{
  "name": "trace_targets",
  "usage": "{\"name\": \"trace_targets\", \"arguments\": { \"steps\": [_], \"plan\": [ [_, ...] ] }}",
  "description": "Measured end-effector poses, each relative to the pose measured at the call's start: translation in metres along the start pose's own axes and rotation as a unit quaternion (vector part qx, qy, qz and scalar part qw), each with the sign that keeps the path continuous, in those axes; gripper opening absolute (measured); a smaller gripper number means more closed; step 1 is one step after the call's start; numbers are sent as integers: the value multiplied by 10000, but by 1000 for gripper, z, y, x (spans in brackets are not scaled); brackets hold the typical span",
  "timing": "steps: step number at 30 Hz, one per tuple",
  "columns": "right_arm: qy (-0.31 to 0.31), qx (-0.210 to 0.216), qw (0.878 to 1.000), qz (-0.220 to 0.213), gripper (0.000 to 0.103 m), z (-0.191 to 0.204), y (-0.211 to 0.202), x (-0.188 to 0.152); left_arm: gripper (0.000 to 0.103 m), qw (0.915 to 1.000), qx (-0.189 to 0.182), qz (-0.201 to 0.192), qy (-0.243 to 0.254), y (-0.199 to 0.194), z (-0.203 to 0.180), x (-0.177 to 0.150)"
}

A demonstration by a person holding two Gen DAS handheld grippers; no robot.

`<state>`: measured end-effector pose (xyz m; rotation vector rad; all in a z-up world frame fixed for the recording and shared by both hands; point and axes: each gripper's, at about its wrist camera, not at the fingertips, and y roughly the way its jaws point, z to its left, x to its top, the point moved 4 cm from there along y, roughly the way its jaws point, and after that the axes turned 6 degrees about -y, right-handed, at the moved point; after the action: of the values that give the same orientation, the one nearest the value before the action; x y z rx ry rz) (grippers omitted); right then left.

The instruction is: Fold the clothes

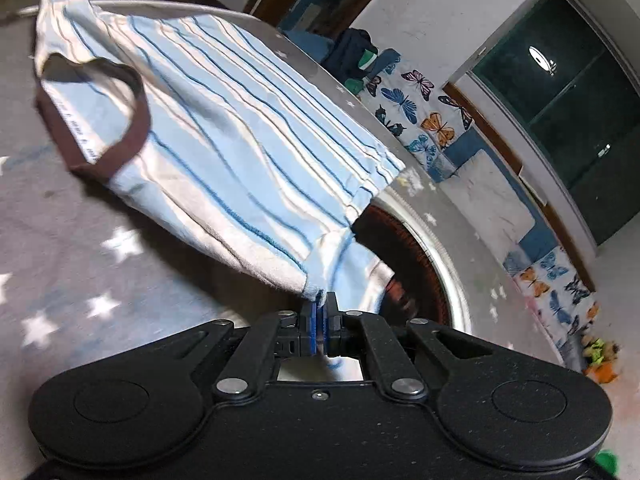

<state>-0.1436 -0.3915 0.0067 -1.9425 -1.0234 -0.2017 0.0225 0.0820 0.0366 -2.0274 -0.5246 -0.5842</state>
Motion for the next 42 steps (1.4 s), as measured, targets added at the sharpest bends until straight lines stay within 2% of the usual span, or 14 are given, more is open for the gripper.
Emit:
{"name": "trace_targets", "arguments": {
  "steps": [2,6,10,11,15,19,23,28,32,35,39,42],
  "plan": [
    [35,68,10000,8,3,3,-10,-6,3,9994,178,0,306,-7,0,-9],
    [-80,206,9996,182,6,0,-1,-7,8,9983,243,155,501,-11,1,-15],
    [-282,413,9987,-4,11,12,-11,-3,9,9933,312,69,1114,-23,-16,-24],
    [-334,467,9983,-59,17,15,-14,-2,10,9920,304,40,1226,-26,-20,-26],
    [-539,682,9958,-279,20,28,-26,2,19,9840,210,-91,1766,-41,-45,-36],
    [-743,896,9920,-499,20,41,-38,7,25,9673,-181,-167,2523,-50,-83,-58],
    [-1091,1083,9851,-770,20,67,-29,26,31,9436,-520,27,3268,-36,-120,-92],
    [-1352,1186,9797,-889,20,84,-13,41,33,9296,-608,366,3618,-2,-140,-119],
    [-1457,1196,9773,-963,20,90,-8,51,39,9207,-581,201,3853,12,-153,-126],
    [-1473,1253,9764,-961,20,90,-4,56,49,9076,-558,116,4159,22,-162,-131],
    [-1440,1379,9755,-931,20,90,0,59,49,8926,-573,234,4467,41,-171,-135],
    [-1346,1492,9755,-902,20,87,3,60,48,8892,-603,364,4521,57,-173,-136]
  ]
}}
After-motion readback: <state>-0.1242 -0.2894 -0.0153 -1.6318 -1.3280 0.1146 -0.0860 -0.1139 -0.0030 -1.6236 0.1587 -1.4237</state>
